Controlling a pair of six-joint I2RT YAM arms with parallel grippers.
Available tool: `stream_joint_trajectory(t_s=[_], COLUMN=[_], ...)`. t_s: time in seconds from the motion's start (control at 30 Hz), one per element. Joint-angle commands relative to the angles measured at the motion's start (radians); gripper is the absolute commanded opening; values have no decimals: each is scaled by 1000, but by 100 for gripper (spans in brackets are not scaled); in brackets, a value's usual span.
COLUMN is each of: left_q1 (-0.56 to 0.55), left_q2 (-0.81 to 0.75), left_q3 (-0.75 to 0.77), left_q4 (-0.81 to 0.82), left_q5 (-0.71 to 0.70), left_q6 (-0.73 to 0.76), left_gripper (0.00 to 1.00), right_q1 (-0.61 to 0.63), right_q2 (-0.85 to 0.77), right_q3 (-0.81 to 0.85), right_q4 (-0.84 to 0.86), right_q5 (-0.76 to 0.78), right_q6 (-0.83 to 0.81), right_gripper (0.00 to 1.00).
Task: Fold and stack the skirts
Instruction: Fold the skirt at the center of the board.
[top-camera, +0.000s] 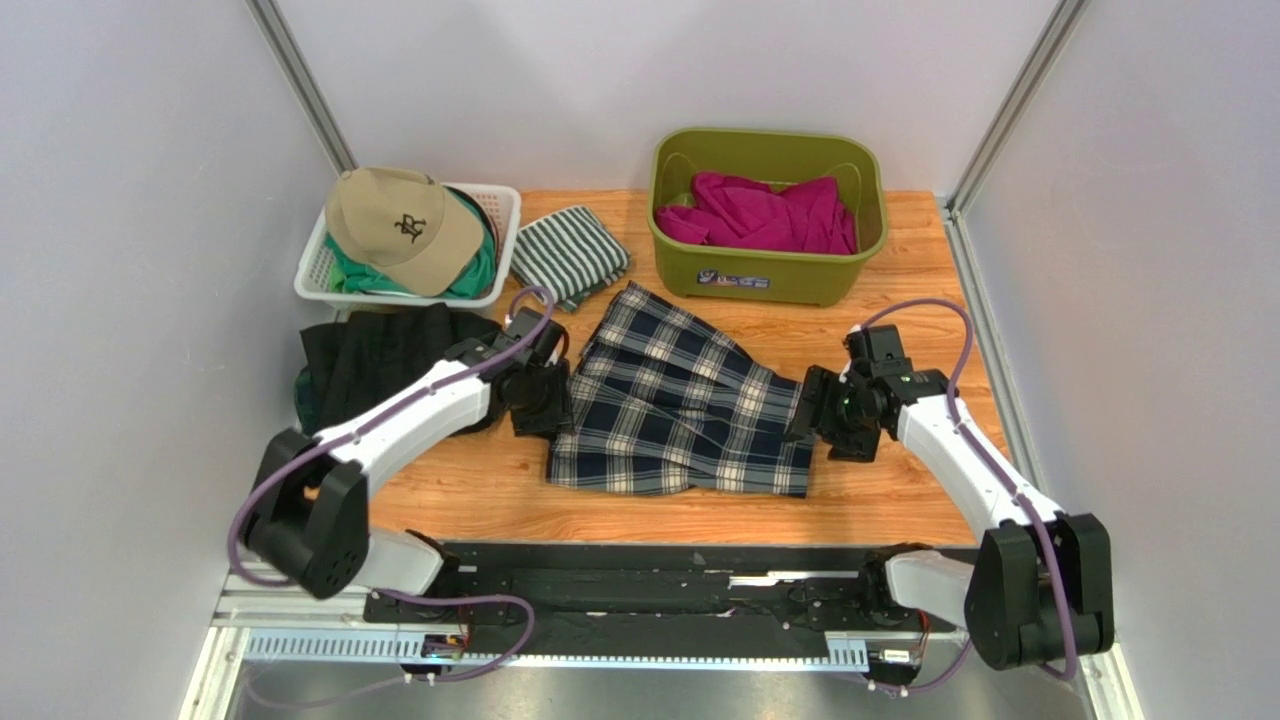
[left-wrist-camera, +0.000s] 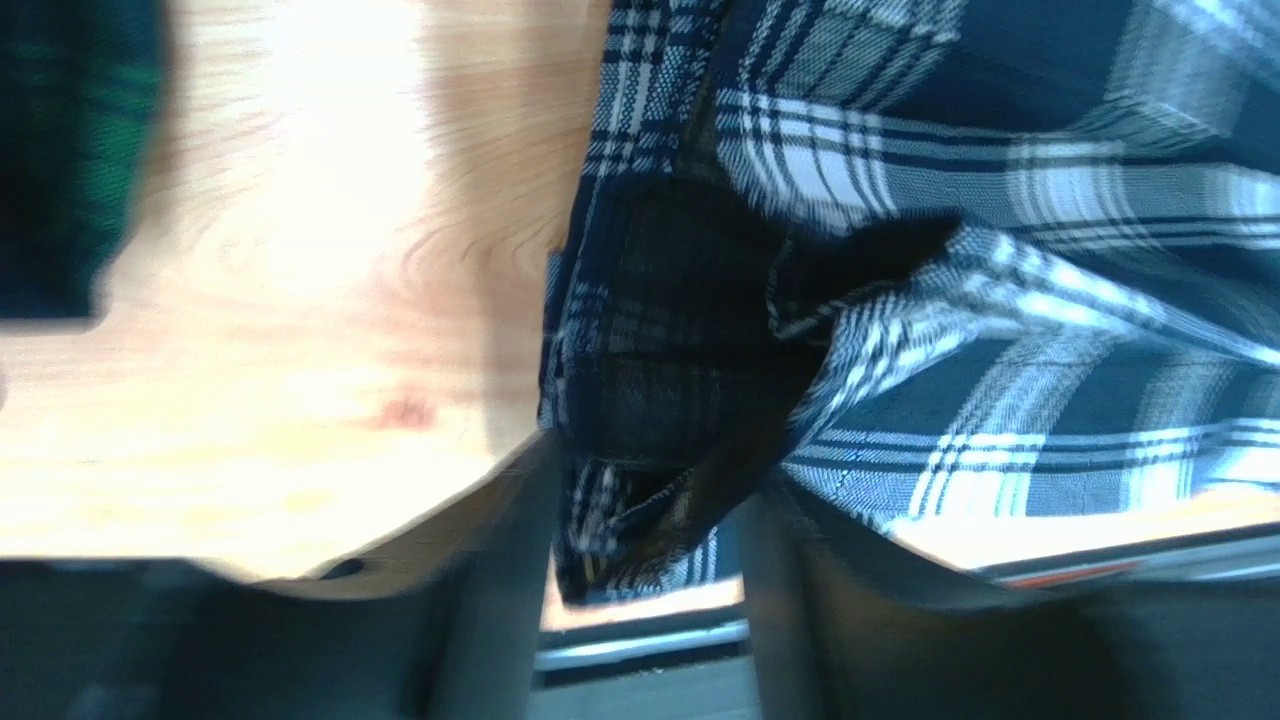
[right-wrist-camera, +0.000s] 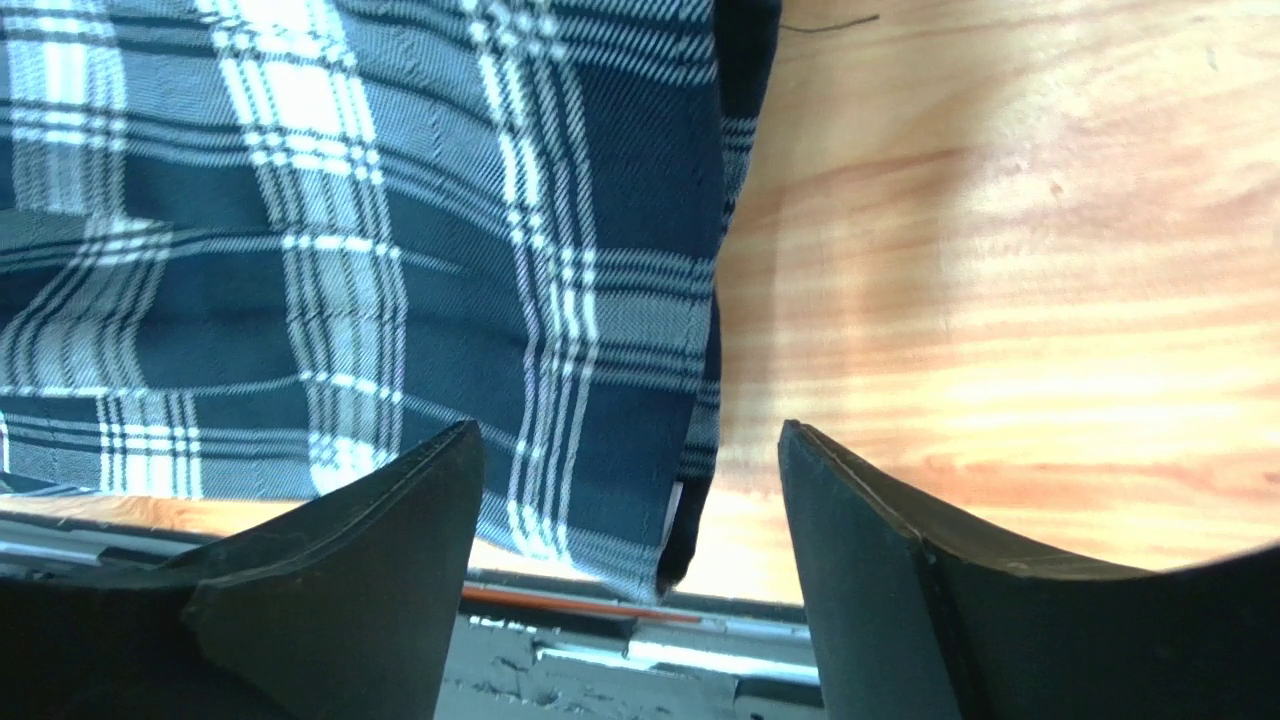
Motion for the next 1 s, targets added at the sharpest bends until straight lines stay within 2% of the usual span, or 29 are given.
stream_joint_trajectory(t_s=[0.0,0.03,0.13,0.27,0.37,0.4,0.47,0.57,0.6,0.67,0.7,0.77,0.8,0.83,0.97], left_q1=[6,6,6,-23,-126,-147,-190,-212,-221,-226,-227,-230,-235,-236,-238], left_q2=[-164,-185,-245,-255,-191,-167,-86,40,72,167,193,256,270,290,334], left_q3=[1,4,39,125,199,219,263,334,354,400,408,388,374,336,279], left_q4=[-84,-95,-144,-115,-36,-8,81,150,159,167,167,208,231,268,296], left_q5=[-72,-81,-123,-94,-68,-42,51,115,120,152,167,244,267,287,282], left_q6=[-50,-61,-75,-72,-51,-40,-2,15,25,32,26,9,-4,-12,-37], left_gripper=[61,76,89,90,90,79,72,65,58,51,43,37,31,30,20], right_q1=[-5,-3,-5,-2,-3,-3,-3,-5,-5,-3,-3,-5,-5,-5,-5], right_q2=[-66,-76,-97,-83,-57,-34,-10,33,50,65,72,93,105,124,159], right_q3=[57,58,46,3,-20,-25,-31,-45,-48,-54,-57,-57,-57,-55,-60], right_q4=[-99,-116,-124,-64,-24,-6,19,74,94,107,114,114,114,113,128], right_q5=[11,5,-30,-105,-89,-79,-84,-108,-112,-112,-109,-81,-69,-69,-75], right_q6=[-9,-10,2,28,39,45,57,80,86,91,93,91,91,91,85], right_gripper=[78,79,80,79,78,77,75,74,73,72,72,72,72,71,70])
